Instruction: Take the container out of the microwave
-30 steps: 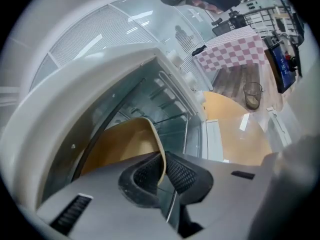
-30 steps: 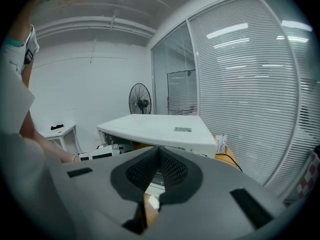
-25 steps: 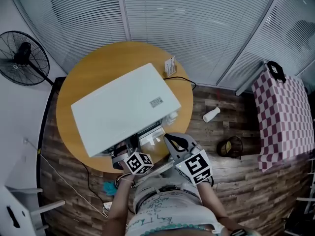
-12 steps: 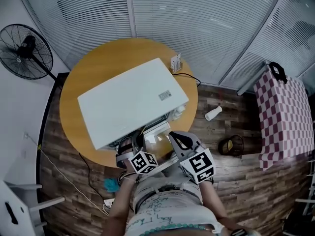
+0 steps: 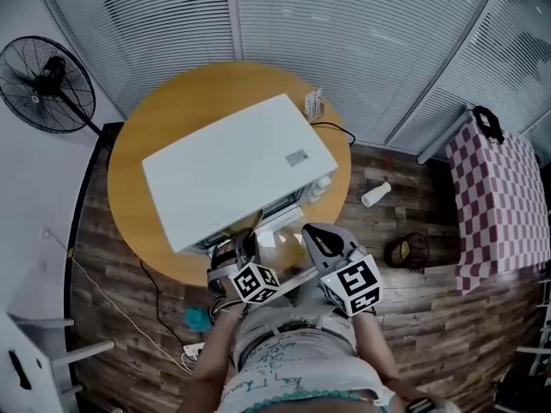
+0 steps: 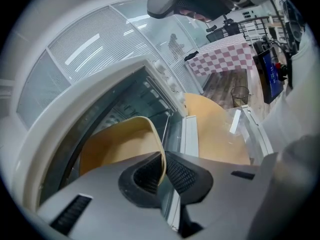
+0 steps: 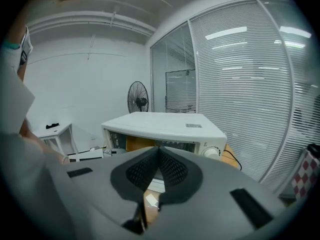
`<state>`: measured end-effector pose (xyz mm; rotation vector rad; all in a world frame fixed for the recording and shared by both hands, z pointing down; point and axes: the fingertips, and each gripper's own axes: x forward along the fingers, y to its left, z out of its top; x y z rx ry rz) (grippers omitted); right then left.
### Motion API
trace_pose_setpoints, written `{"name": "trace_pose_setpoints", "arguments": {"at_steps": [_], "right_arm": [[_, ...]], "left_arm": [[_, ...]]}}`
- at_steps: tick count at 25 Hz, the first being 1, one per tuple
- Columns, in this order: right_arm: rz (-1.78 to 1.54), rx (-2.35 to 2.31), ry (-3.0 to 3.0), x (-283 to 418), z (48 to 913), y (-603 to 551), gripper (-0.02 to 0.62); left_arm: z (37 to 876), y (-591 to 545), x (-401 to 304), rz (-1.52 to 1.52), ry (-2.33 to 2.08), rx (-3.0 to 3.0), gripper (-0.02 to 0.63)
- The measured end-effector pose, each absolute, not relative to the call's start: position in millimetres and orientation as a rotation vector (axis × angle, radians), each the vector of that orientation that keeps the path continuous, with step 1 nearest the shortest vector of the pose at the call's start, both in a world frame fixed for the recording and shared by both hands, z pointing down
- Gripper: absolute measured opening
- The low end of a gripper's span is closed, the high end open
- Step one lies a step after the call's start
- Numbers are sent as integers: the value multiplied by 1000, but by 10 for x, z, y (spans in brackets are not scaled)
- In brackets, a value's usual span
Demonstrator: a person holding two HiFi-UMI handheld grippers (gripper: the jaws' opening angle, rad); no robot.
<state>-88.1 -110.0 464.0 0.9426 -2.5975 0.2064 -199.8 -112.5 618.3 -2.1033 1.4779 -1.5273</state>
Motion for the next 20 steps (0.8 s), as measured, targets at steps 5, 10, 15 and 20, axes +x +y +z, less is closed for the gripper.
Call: {"name": "trace_pose_setpoints", "arguments": {"at_steps": [5, 10, 15, 20], "right_arm": [[200, 922, -2603, -856, 4659, -1167, -6], [199, 905, -2628, -724, 4616, -1260, -6], [188, 863, -2645, -565, 4587, -1347, -6], [173, 797, -2639, -386, 4599, -1408, -6]], "left_arm": [[6183, -1119, -2048, -1535, 1529, -2109, 31], [6164, -1117, -1988, -1543, 1590, -2119, 31], [6148, -1132, -1882, -1558, 1664, -2125, 31], [6100, -1107, -1726, -1567, 1736, -2109, 31]]}}
